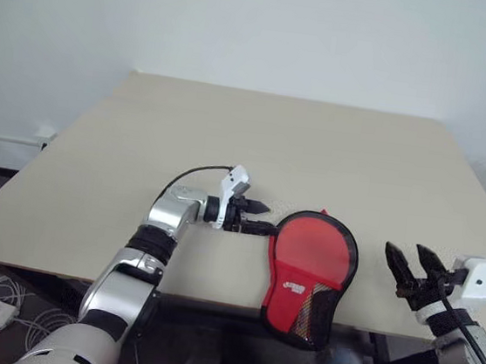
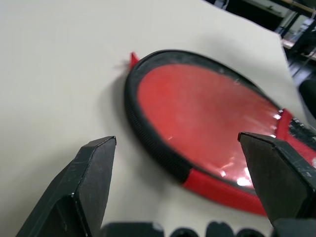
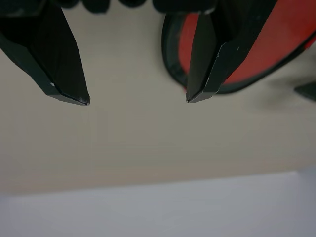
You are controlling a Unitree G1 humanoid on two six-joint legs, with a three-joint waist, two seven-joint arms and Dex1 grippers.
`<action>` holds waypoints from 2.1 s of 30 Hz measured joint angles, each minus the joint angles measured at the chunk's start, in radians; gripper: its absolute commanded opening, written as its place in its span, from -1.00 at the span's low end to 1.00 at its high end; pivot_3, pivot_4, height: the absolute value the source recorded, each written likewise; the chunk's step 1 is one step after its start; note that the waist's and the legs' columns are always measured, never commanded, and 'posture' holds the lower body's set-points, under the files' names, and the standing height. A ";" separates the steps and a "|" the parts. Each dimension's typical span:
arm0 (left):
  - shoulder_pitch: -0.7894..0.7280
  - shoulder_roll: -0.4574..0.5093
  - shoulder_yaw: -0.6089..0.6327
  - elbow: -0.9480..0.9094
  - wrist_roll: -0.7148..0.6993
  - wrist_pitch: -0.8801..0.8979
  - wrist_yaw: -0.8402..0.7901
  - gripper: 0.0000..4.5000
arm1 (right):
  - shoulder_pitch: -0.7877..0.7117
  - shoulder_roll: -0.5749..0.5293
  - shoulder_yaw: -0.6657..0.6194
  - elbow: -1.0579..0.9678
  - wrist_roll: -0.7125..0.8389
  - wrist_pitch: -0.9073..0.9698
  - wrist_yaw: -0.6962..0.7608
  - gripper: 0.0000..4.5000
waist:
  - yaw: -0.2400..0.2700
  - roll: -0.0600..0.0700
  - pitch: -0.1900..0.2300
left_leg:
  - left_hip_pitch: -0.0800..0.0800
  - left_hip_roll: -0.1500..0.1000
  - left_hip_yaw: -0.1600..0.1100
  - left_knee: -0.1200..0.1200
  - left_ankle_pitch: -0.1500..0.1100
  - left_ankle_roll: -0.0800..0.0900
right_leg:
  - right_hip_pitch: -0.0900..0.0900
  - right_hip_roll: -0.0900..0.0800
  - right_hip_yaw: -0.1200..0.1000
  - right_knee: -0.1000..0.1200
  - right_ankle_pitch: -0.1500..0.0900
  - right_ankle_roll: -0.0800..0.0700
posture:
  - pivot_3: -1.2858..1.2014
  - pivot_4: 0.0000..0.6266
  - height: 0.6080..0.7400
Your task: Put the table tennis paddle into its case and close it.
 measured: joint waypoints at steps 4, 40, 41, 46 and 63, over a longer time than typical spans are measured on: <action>-0.001 -0.033 -0.015 -0.050 -0.002 0.008 -0.016 0.88 | -0.086 -0.015 0.014 0.057 0.043 0.149 -0.047 0.49 | -0.006 -0.001 0.001 | 0.001 0.001 0.000 0.002 0.004 0.002 | 0.000 0.001 0.001 0.002 0.003 -0.003 | 0.03 -1.00 0.82; 0.176 0.031 -0.037 -0.263 -0.008 0.106 0.067 0.88 | -0.511 -0.038 0.266 0.557 -0.104 0.251 0.105 -0.93 | -0.028 0.001 0.000 | 0.005 0.006 0.000 0.003 0.007 0.001 | 0.002 0.014 0.011 0.004 0.008 -0.002 | 0.03 -1.00 0.82; 0.179 0.031 -0.037 -0.263 -0.008 0.106 0.069 0.88 | -0.511 -0.037 0.266 0.558 -0.105 0.247 0.102 -0.97 | -0.028 0.001 0.000 | 0.005 0.006 0.000 0.003 0.007 0.001 | 0.002 0.014 0.011 0.004 0.008 -0.002 | 0.03 -1.00 0.82; 0.183 0.030 -0.037 -0.264 -0.008 0.107 0.081 0.88 | -0.511 0.015 0.231 0.558 -0.103 0.241 0.067 -0.97 | -0.028 0.001 0.000 | 0.005 0.007 0.001 0.003 0.007 0.001 | 0.001 0.015 0.012 0.005 0.009 -0.003 | 0.03 -1.00 0.82; 0.216 0.032 -0.040 -0.294 -0.009 0.140 0.099 0.88 | -0.752 0.111 -0.116 0.902 -0.142 -0.068 -0.295 -0.97 | -0.028 0.005 0.001 | -0.002 0.005 -0.001 0.003 0.009 -0.003 | -0.005 0.015 0.015 0.006 0.009 -0.003 | 0.03 -1.00 0.82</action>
